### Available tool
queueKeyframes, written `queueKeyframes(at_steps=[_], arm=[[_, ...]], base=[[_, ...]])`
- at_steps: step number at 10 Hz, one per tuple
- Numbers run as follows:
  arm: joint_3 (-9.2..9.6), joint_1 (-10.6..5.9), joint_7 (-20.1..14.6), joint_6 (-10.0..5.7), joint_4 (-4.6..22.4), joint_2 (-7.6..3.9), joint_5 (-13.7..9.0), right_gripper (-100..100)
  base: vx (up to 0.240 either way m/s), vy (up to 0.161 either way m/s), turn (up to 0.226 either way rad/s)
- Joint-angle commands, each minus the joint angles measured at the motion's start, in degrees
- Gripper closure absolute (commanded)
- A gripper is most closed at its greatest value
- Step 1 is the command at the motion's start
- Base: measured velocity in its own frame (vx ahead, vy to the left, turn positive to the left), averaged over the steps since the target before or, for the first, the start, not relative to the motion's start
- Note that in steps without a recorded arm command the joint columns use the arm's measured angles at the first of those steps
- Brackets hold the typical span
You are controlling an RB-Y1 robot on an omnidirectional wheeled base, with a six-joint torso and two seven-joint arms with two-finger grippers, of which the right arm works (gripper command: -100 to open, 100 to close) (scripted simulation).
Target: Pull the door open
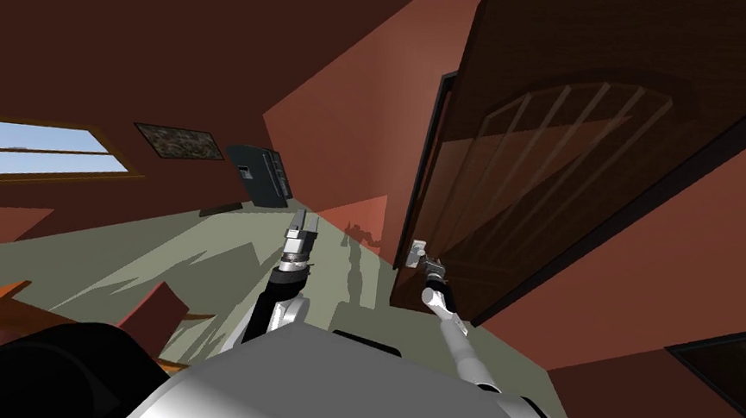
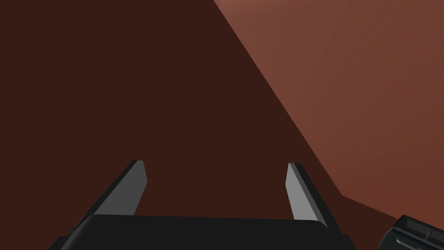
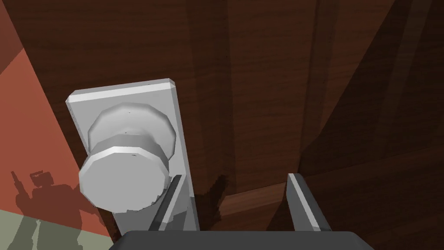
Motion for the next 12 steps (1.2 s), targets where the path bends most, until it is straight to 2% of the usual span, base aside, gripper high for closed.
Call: queueKeyframes(at_steps=[1,6,7,8,12], arm=[[0.44,-0.04,-0.02,-0.05,-0.11,0.4,0.13,100],[0.44,-0.04,-0.02,-0.05,-0.11,0.4,0.13,100],[2.12,0.11,-0.61,-0.15,-0.8,0.63,0.58,-100],[2.62,0.16,-0.79,-0.18,-1.0,0.69,0.72,-100],[6.51,0.51,-2.16,-0.43,-2.59,1.2,1.77,-100]], base=[[-0.002,-0.02,0.035],[-0.01,0.003,0.01],[-0.129,-0.049,0.125],[-0.192,-0.091,0.136],[-0.195,-0.12,0.108]])
